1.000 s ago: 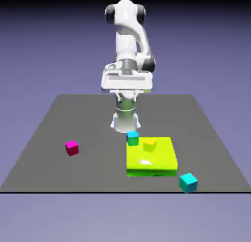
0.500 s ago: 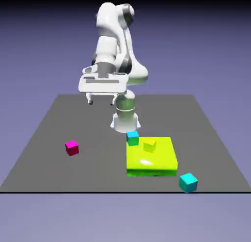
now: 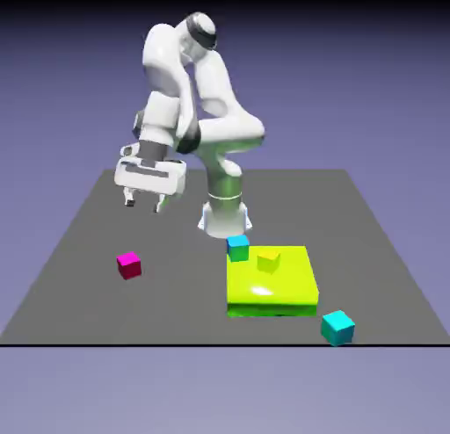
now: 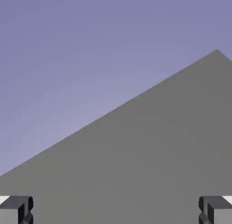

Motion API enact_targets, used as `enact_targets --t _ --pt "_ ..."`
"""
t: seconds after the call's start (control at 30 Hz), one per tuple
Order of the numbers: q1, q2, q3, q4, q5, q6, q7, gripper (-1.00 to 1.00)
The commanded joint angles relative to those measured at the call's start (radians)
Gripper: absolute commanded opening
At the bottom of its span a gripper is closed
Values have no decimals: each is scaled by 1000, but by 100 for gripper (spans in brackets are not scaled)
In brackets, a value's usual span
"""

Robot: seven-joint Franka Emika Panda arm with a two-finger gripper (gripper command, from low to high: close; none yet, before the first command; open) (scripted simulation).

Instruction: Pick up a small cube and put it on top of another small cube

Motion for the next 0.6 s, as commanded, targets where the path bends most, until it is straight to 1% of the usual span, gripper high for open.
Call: enact_targets --t 0.0,0.5,0.57 --pt "10 -7 -36 -1 -43 -15 32 0" --pt "166 -118 -580 -14 -690 -232 519 0" --pt "175 -124 -612 -15 -728 -245 548 0"
